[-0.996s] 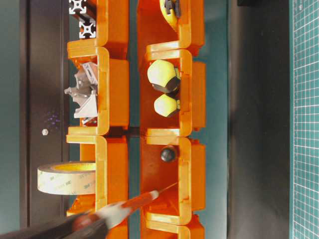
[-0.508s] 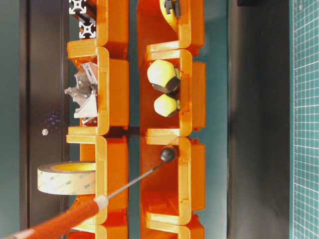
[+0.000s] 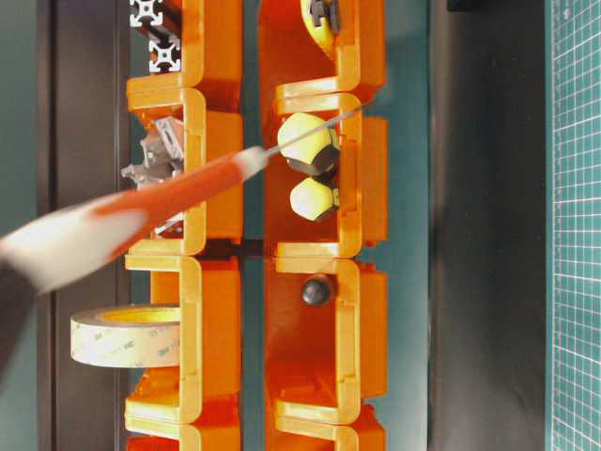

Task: Pick red screwdriver from container rack with left arm.
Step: 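Carry the red screwdriver to the mat center and lower it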

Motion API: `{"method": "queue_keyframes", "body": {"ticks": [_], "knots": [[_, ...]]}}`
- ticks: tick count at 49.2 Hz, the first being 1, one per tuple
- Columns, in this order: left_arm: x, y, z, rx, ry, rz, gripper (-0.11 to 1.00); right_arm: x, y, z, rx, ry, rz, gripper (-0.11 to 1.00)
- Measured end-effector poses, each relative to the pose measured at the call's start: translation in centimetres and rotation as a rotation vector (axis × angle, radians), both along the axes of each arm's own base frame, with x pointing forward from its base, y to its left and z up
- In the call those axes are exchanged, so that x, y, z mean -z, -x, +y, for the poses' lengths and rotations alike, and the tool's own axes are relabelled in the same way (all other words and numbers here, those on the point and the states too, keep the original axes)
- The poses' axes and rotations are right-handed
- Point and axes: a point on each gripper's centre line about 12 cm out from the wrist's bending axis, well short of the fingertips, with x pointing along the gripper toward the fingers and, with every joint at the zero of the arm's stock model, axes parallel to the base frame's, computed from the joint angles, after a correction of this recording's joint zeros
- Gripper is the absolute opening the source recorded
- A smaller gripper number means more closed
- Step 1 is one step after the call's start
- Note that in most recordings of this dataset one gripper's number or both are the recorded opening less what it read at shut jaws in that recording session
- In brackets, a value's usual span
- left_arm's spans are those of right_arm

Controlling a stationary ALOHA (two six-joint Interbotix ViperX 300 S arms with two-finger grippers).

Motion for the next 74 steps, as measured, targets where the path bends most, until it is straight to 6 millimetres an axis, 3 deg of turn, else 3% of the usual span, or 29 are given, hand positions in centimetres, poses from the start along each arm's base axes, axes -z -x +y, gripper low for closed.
{"method": "queue_keyframes", "body": {"ticks": [13,26,70,72,74], "knots": [[4.8,-1.7,3.8,-0.001,0.069,0.024,0.24,-0.2,0.2,0.0,0.000,-0.003,0.005,0.00],[7.8,-2.1,6.5,0.004,0.083,0.063,0.24,-0.2,0.4,0.0,0.001,-0.003,0.006,0.00],[9.7,-1.7,7.1,0.028,0.112,0.086,0.25,-0.4,0.5,-0.2,0.016,-0.003,-0.002,0.00],[9.7,-1.8,7.1,0.031,0.112,0.086,0.26,-0.4,0.5,-0.2,0.016,-0.003,-0.002,0.00],[9.8,-1.7,7.1,0.033,0.117,0.087,0.35,-0.4,0.5,-0.2,0.018,-0.003,0.000,0.00]]}}
